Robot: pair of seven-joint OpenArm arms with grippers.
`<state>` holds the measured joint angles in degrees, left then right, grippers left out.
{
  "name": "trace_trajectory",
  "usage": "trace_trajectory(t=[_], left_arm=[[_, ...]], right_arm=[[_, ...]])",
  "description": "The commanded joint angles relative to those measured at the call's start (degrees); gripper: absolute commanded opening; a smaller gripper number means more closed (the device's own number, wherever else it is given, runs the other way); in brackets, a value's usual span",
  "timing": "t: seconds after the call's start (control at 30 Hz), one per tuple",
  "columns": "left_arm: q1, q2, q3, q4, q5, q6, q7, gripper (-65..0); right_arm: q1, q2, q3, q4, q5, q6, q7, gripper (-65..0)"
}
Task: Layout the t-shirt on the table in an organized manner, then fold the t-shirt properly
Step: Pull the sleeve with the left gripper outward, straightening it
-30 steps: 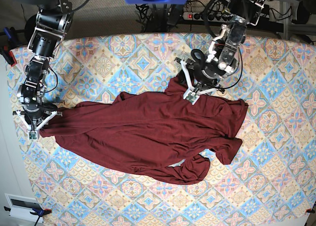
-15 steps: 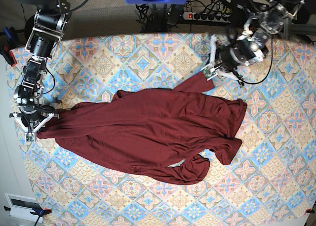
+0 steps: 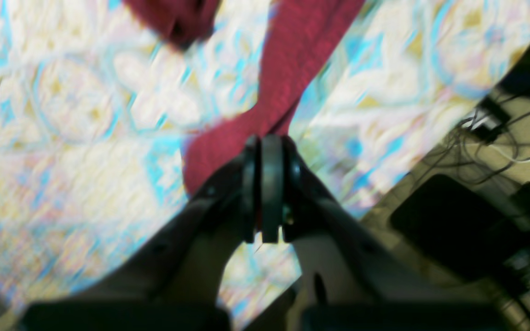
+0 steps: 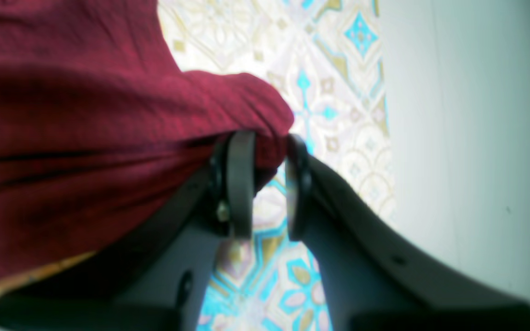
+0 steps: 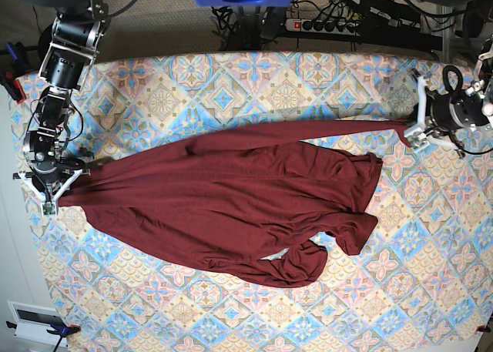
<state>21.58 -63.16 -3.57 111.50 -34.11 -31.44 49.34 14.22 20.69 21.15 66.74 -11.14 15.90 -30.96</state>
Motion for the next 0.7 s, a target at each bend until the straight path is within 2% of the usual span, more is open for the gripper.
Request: trace_trajectory(t=[0.0, 0.17, 0.23, 0.3, 0.5, 0.67], left_arm=[[-0.2, -1.8, -0.9, -1.0, 2.2, 0.5, 0.2, -65.0], [-0.2, -1.6, -0.3, -5.5, 13.4, 0.5, -0.2, -65.0], [-0.2, -1.6, 1.9, -5.3, 15.6, 0.5, -0.2, -65.0], [-0.4, -1.4, 4.2, -5.3, 15.7, 0.5, -0.2, -65.0], [-0.2, 2.8, 10.1, -2.0, 16.2, 0.5, -0.2, -65.0], [-0.7, 3.6, 15.6, -2.0, 16.2, 0.5, -0.2, -65.0]], right_arm=[[1.2, 1.4, 0.3, 1.1, -0.2, -0.7, 1.0, -54.0], [0.9, 1.4, 0.6, 1.1, -0.2, -0.7, 0.9, -54.0], [-0.3, 1.4, 0.3, 1.6, -0.2, -0.7, 0.9, -53.9], [-0.9, 1.2, 0.3, 2.7, -0.2, -0.7, 0.9, -53.9], [-6.1, 1.2, 0.6, 9.3, -0.2, -0.7, -1.8, -53.9], [-11.3, 1.2, 0.7, 14.6, -0.2, -0.8, -3.1, -53.9]])
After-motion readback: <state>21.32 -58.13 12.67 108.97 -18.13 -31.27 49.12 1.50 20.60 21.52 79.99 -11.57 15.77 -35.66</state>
